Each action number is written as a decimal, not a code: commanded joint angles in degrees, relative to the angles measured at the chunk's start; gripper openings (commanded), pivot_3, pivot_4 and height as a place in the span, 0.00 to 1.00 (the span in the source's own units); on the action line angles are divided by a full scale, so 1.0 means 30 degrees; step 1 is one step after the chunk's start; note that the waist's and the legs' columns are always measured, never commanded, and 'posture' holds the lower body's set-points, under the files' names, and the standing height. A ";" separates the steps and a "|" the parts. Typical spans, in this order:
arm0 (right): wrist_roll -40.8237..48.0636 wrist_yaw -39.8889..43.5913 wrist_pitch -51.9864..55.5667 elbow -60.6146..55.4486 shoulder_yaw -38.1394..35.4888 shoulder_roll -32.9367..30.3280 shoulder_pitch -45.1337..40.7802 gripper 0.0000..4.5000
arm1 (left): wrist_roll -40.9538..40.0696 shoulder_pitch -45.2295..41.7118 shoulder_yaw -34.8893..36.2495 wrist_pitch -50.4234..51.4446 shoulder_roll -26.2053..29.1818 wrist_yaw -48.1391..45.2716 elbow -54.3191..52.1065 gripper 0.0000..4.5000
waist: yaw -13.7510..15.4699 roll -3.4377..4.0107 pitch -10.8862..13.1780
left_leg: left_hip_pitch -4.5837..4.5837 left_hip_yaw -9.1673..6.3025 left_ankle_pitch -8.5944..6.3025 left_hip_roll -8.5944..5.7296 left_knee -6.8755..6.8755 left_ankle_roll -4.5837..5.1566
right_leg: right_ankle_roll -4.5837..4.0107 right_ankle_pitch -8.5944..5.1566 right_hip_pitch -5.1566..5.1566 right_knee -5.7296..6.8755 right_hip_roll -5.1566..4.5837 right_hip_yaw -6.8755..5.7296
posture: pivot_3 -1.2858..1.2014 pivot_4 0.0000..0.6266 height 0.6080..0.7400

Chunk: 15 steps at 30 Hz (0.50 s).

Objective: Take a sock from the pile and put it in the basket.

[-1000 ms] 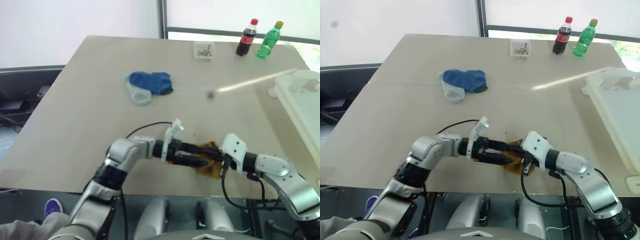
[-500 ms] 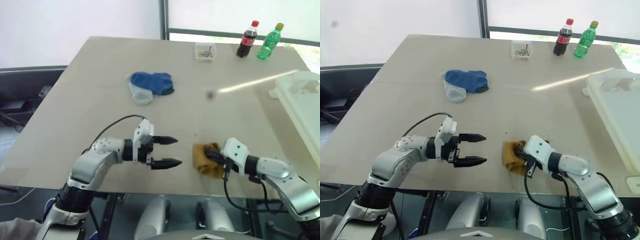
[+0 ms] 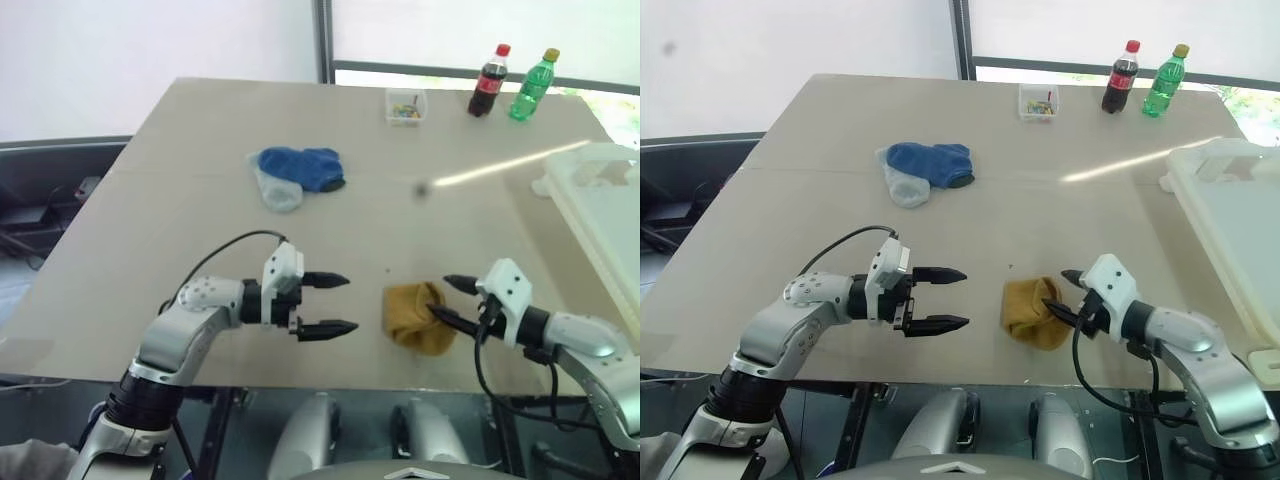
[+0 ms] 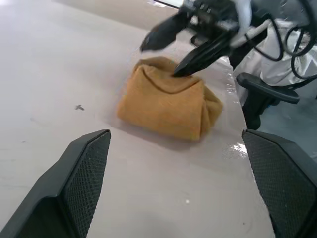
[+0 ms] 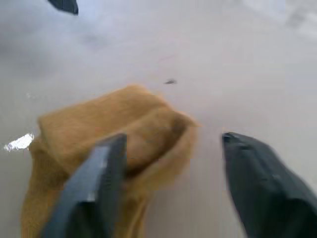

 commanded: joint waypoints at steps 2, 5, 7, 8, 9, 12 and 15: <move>0.2579 -0.1659 0.3722 -0.2627 -0.0912 0.0578 -0.0455 0.98 | 0.0119 0.0208 0.0116 -0.0300 0.0153 0.0011 -0.0148 1.00 | -0.0013 0.0014 0.0009 | 0.0000 0.0001 0.0000 0.0005 -0.0009 0.0000 | -0.0002 -0.0001 -0.0010 0.0000 0.0004 0.0001 | 0.52 0.24 0.91; 0.2819 -0.2926 0.5461 -0.2169 -0.0048 0.1446 -0.0954 0.98 | 0.0084 0.0249 0.0168 -0.0247 0.0301 -0.0066 -0.0169 1.00 | -0.0010 0.0019 0.0013 | -0.0004 0.0002 0.0000 0.0005 -0.0010 0.0000 | -0.0002 -0.0001 -0.0013 -0.0003 -0.0001 0.0002 | 0.52 0.24 0.91; 0.2831 -0.3725 0.6758 -0.1506 0.0394 0.1936 -0.1309 0.98 | 0.0092 0.0235 0.0181 -0.0262 0.0380 -0.0114 -0.0120 1.00 | -0.0012 0.0029 0.0019 | -0.0010 0.0003 -0.0001 0.0001 -0.0009 0.0000 | -0.0002 -0.0001 -0.0032 -0.0011 -0.0007 0.0004 | 0.52 0.24 0.91; 0.2708 -0.4184 0.7435 -0.1039 0.0691 0.2174 -0.1480 0.98 | 0.0038 0.0205 0.0217 -0.0204 0.0394 -0.0095 -0.0111 1.00 | -0.0015 0.0029 0.0020 | -0.0017 0.0009 0.0000 -0.0005 -0.0009 0.0000 | -0.0003 -0.0001 -0.0043 -0.0011 -0.0015 0.0010 | 0.52 0.24 0.91; 0.2478 -0.4281 0.7737 -0.0786 0.1186 0.2045 -0.1478 0.98 | -0.0120 0.0169 0.0310 -0.0014 0.0346 0.0045 -0.0158 1.00 | -0.0010 0.0031 0.0021 | -0.0021 0.0010 -0.0001 -0.0004 -0.0009 0.0000 | -0.0004 -0.0001 -0.0045 -0.0012 -0.0015 0.0011 | 0.52 0.24 0.91; 0.2140 -0.4348 0.8716 -0.0413 0.2449 0.1459 -0.1347 0.98 | -0.0041 0.0130 0.0316 -0.0021 0.0412 0.0182 -0.0261 1.00 | -0.0008 0.0049 0.0027 | -0.0043 0.0010 0.0000 -0.0013 -0.0011 0.0001 | -0.0005 -0.0001 -0.0068 -0.0013 -0.0021 0.0011 | 0.52 0.24 0.91; 0.1306 -0.4213 0.8688 -0.0017 0.3833 0.0411 -0.1272 0.98 | -0.0028 0.0366 0.0353 -0.0381 0.0374 0.0174 -0.0487 1.00 | -0.0014 0.0045 0.0019 | -0.0040 0.0009 0.0000 -0.0009 -0.0011 0.0001 | -0.0004 -0.0001 -0.0065 -0.0013 -0.0014 0.0009 | 0.52 0.24 0.91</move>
